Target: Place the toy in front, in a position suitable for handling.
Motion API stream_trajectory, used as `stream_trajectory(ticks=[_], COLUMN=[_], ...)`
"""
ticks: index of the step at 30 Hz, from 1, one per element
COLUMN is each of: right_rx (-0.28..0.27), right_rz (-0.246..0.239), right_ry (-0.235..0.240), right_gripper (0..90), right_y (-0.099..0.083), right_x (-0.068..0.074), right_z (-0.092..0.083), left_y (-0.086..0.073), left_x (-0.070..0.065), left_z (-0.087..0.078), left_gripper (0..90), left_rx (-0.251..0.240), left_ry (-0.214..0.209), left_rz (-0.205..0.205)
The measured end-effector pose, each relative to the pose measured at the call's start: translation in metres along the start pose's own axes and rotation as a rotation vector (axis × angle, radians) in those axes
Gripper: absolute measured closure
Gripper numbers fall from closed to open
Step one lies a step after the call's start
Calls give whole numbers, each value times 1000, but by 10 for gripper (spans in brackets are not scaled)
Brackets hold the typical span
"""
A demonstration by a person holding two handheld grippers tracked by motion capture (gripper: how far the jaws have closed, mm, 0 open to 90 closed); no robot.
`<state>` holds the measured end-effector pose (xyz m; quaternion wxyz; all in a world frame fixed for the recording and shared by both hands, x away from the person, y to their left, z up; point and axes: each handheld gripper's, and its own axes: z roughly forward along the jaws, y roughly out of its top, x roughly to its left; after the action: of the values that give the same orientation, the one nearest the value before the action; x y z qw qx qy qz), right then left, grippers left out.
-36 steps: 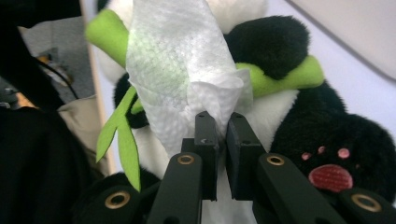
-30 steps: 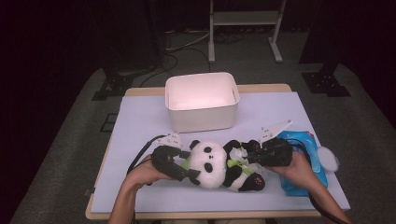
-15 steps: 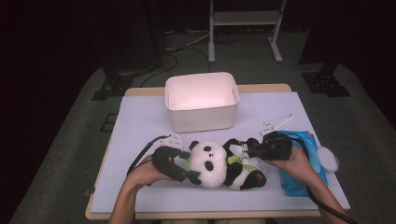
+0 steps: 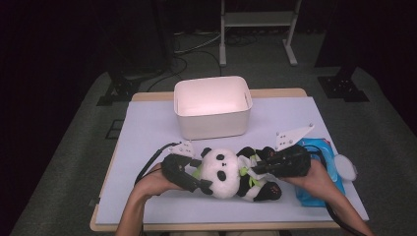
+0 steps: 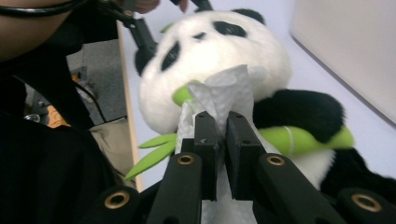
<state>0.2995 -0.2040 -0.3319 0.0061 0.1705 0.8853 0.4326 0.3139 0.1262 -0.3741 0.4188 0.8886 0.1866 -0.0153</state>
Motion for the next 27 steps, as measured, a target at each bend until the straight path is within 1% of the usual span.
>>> stream_trajectory(ticks=[4,5,8,9,11,14,17,19,20,24,27], right_rx=[8,10,32,39,47,54,65,67,72,69,64], right_rz=[7,7,-3,-14,-22,-16,-24,-18,-18,11,17], right_ry=[14,7,-34,-46,-58,-66,-88,-92,-103,-79,-68], right_gripper=[831,831,834,835,839,842,844,845,845,844,844], right_y=[-2,-4,-6,-7,-7,-6,-6,-7,-7,-9,-10], right_x=[1,1,5,7,8,6,4,2,1,-6,-9], right_z=[5,7,13,16,19,20,21,21,21,19,20], left_y=[0,0,1,1,0,1,1,2,3,6,7], left_x=[0,-1,-2,-2,-2,-3,-2,-3,-4,-7,-9], left_z=[1,1,3,3,3,4,4,4,4,4,5], left_gripper=[226,226,226,226,226,229,230,229,229,229,229], left_rx=[7,8,16,24,23,27,15,14,14,14,17], left_ry=[2,3,5,5,2,1,-5,-6,-5,-2,0], left_rz=[2,2,-1,1,-1,11,9,14,16,19,26])
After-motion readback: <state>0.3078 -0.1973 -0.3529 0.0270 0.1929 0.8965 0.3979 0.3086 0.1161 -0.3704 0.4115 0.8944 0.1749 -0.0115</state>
